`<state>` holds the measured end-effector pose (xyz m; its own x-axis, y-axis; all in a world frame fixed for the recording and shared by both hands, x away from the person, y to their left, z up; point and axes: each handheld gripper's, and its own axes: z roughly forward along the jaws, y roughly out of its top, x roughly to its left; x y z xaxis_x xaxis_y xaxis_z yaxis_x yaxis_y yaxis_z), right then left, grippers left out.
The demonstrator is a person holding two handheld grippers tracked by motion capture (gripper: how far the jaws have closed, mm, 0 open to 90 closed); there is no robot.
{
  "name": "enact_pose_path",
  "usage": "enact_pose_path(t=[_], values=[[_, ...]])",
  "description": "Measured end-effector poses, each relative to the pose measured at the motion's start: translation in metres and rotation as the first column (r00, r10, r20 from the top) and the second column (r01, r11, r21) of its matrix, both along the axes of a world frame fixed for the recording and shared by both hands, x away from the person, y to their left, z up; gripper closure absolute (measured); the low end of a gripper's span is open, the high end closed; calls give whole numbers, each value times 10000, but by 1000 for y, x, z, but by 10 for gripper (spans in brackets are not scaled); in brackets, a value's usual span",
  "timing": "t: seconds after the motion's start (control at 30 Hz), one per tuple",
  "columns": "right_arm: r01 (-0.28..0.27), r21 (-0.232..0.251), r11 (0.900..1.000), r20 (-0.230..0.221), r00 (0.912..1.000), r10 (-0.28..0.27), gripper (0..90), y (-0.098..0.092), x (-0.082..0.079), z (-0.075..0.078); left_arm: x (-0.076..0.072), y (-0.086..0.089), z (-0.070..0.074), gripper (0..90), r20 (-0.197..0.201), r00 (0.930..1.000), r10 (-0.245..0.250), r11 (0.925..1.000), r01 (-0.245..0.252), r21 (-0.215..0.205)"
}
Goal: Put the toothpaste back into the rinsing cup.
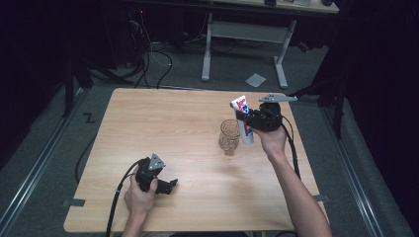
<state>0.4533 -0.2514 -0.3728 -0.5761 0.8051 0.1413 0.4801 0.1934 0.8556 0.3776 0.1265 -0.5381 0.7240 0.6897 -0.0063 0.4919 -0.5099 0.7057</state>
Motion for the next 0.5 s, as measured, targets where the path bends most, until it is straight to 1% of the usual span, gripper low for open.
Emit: enact_pose_path(t=[0.2, 0.5], values=[[-3, -58, 10000, 115, 9999, 4, 650, 6, 7, 4, 0, 0, 0, 7, -5, 10000, 2, 10000, -2, 1], [27, -141, 9999, 33, 10000, -27, 648, 8, 15, 7, 0, 0, 0, 7, -10, 10000, 7, 10000, -7, -6]])
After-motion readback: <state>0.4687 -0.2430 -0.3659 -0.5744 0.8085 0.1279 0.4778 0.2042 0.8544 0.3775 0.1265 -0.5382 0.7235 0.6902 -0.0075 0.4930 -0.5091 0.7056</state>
